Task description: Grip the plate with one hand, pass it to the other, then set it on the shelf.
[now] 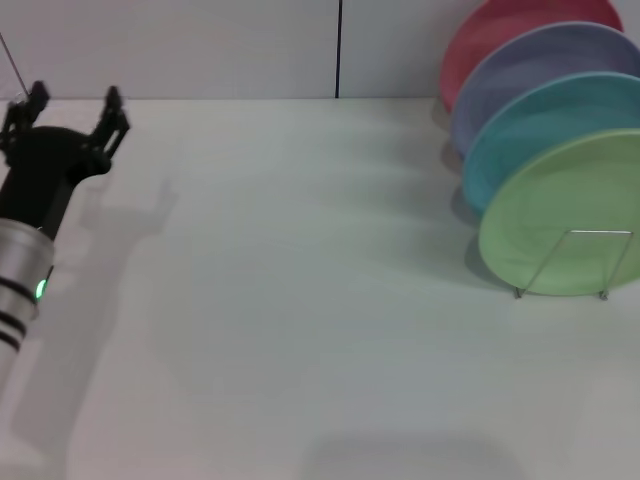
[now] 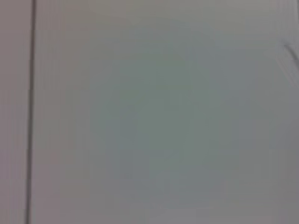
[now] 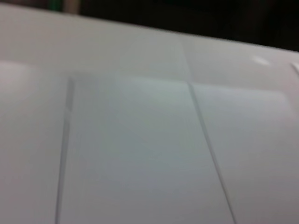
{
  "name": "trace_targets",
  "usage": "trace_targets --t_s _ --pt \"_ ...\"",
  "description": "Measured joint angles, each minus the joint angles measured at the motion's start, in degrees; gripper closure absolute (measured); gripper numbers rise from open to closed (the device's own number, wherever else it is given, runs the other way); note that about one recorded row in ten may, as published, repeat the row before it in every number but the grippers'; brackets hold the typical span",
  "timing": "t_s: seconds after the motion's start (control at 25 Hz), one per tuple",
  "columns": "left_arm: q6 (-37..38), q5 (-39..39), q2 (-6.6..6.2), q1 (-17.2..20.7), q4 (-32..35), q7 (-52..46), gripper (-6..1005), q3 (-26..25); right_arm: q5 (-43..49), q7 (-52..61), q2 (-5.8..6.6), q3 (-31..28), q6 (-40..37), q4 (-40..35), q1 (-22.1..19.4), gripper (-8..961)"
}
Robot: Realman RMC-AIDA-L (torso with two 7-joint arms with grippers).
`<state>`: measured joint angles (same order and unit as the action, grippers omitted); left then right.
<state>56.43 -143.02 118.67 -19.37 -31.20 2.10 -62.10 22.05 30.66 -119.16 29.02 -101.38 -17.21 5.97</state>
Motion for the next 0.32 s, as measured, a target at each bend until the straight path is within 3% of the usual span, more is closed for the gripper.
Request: trace_targets --t_s 0.08,0.32 --pt "2.6 0.1 0.13 -0.7 3.8 -2.4 166 0.0 0.4 -0.4 0.16 -0.3 1.3 2.7 0.1 302" --pt "4.6 0.1 0.23 0.1 6.8 -2.7 166 0.2 0.1 -2.0 0.26 -3.5 5.5 6.6 0.5 297"
